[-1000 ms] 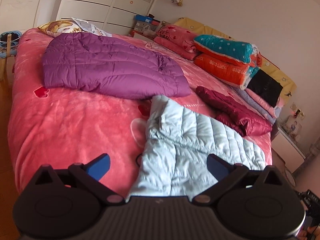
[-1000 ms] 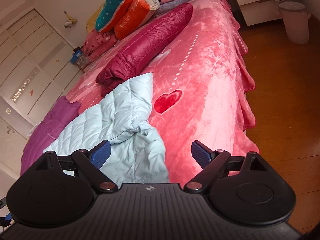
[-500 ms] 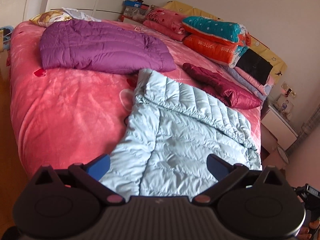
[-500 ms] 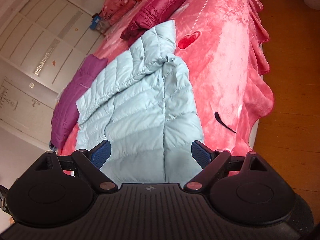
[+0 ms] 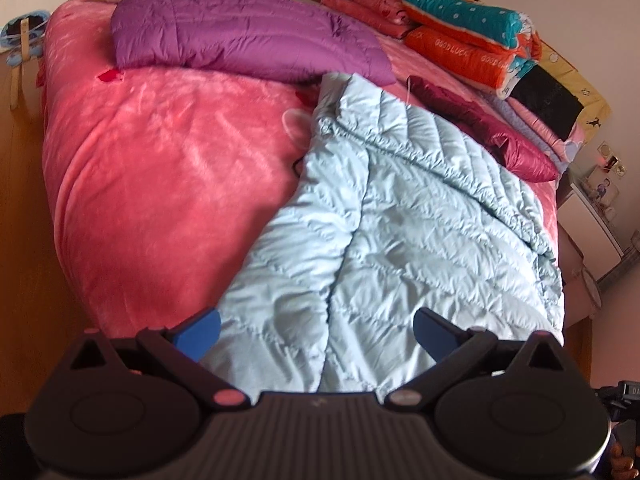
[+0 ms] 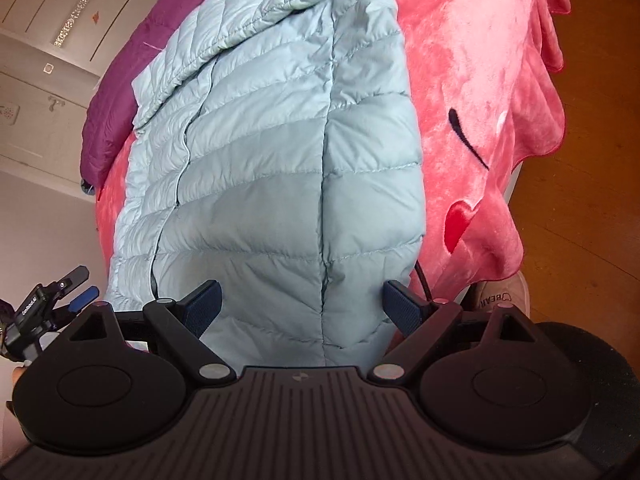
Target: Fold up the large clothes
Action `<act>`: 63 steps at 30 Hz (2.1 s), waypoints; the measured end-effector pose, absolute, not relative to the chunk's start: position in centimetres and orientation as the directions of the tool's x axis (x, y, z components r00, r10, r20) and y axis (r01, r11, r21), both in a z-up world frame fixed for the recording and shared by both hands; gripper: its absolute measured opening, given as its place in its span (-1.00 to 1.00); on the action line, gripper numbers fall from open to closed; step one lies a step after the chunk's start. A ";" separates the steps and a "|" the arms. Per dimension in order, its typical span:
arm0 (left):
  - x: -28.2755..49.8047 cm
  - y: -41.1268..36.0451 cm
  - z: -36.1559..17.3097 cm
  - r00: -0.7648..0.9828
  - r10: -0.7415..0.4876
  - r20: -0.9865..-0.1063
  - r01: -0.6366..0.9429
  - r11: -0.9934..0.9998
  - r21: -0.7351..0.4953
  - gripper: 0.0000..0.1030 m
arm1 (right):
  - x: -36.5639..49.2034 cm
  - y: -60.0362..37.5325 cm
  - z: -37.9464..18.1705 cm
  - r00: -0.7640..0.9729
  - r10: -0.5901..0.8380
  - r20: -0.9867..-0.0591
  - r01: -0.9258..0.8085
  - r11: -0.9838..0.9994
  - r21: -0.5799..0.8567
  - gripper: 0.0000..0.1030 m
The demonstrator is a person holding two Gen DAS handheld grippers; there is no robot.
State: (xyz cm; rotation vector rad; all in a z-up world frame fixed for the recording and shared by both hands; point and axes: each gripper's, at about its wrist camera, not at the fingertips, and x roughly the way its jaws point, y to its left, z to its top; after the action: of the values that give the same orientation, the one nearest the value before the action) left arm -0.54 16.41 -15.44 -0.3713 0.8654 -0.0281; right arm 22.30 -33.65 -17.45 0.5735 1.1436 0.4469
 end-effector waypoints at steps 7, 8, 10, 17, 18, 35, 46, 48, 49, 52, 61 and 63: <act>0.1 16.6 -17.2 0.607 -0.186 -0.772 -0.146 0.929 -0.339 0.98 | 23.0 -32.7 -17.9 0.340 0.626 -0.701 -0.050 0.757 0.652 1.00; 0.2 16.5 -17.4 0.604 -0.189 -0.774 -0.144 0.930 -0.338 0.98 | 23.0 -32.7 -17.8 0.345 0.630 -0.696 -0.057 0.754 0.655 1.00; 0.3 16.5 -17.6 0.599 -0.196 -0.777 -0.135 0.931 -0.338 0.96 | 23.1 -32.8 -17.7 0.351 0.634 -0.689 -0.066 0.751 0.658 1.00; 0.3 16.8 -17.8 0.600 -0.224 -0.768 -0.131 0.919 -0.371 0.68 | 23.6 -31.4 -17.3 0.352 0.639 -0.684 -0.127 0.757 0.641 0.70; 0.3 16.7 -17.8 0.597 -0.233 -0.767 -0.120 0.920 -0.372 0.46 | 23.5 -31.2 -17.1 0.359 0.642 -0.677 -0.143 0.755 0.640 0.58; 0.2 15.1 -16.1 0.592 -0.437 -0.677 0.038 0.855 -0.518 -0.82 | 23.0 -32.7 -15.0 0.480 0.730 -0.487 -0.242 0.643 0.726 -0.59; 2.4 15.2 -12.4 0.653 -0.568 -0.501 0.140 0.741 -0.657 -0.82 | 24.6 -35.0 -13.9 0.556 0.790 -0.260 -0.203 0.432 0.879 -0.61; 3.2 15.5 -11.7 0.671 -0.579 -0.464 0.145 0.715 -0.683 -0.82 | 25.0 -35.5 -12.9 0.576 0.787 -0.221 -0.234 0.418 0.878 -0.61; 3.7 15.7 -11.4 0.679 -0.585 -0.444 0.147 0.701 -0.698 -0.82 | 25.2 -35.6 -12.4 0.585 0.785 -0.202 -0.253 0.414 0.874 -0.61; 5.6 16.4 -10.4 0.708 -0.591 -0.386 0.154 0.663 -0.733 -0.82 | 26.6 -36.2 -10.9 0.607 0.781 -0.144 -0.293 0.388 0.874 -0.61; 12.6 17.3 -8.6 0.776 -0.550 -0.308 0.145 0.632 -0.762 -0.82 | 33.0 -37.5 -9.5 0.689 0.725 -0.017 -0.290 0.297 0.910 -0.61; 14.4 17.7 -8.7 0.791 -0.530 -0.307 0.123 0.628 -0.768 -0.82 | 34.7 -37.9 -9.8 0.718 0.696 0.010 -0.278 0.274 0.920 -0.61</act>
State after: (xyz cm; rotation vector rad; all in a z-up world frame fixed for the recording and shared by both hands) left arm 14.41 17.70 -8.74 -0.8126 0.5508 -0.3963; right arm 34.73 -37.95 -9.77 1.1120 0.4408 0.6839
